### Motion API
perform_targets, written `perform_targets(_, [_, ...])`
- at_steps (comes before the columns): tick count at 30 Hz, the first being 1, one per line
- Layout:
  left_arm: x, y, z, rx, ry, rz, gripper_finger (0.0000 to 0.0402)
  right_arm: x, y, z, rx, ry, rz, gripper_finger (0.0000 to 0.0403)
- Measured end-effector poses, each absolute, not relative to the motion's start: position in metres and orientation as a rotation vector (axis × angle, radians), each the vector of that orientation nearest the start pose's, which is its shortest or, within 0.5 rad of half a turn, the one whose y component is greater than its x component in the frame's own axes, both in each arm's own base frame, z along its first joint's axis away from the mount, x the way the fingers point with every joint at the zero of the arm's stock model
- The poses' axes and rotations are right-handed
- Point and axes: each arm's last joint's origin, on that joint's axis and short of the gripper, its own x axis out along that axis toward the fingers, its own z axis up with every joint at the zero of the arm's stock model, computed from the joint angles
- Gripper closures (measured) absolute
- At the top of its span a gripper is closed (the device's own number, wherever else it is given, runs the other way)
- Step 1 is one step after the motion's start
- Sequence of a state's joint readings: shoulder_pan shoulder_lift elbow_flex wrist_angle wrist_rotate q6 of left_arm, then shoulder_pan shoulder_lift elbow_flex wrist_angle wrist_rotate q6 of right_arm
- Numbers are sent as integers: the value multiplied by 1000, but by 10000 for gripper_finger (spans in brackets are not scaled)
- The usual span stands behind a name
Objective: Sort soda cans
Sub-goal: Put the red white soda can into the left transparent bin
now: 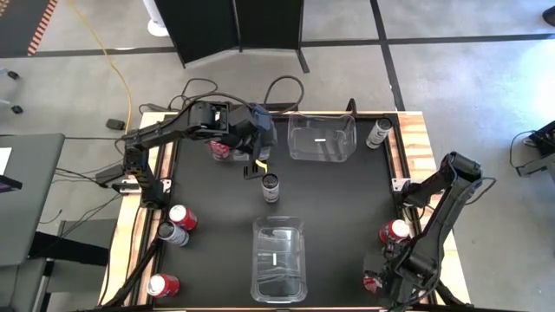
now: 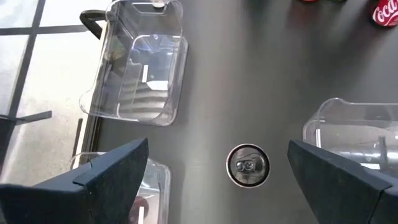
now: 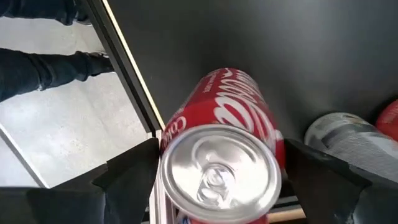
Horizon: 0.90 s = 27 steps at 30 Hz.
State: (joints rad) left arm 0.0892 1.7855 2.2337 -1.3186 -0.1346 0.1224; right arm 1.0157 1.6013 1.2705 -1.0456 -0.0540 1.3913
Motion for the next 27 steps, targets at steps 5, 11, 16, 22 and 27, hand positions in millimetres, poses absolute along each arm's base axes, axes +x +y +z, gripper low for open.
perform_targets(5, [331,37,448,134,885,164,20,158,257,239,416,1553,-190,46])
perform_targets(11, [331,43,448,116,885,184,20,161,257,236,413,1558,-207,68])
perform_targets(16, [330,49,448,58,881,230,20,162,255,236,401,1559,-200,98])
perform_targets(22, [327,56,447,6,887,296,20,166,251,237,397,1564,-193,103])
perform_targets(27, [326,58,446,6,905,304,20,175,230,243,365,1572,-231,105])
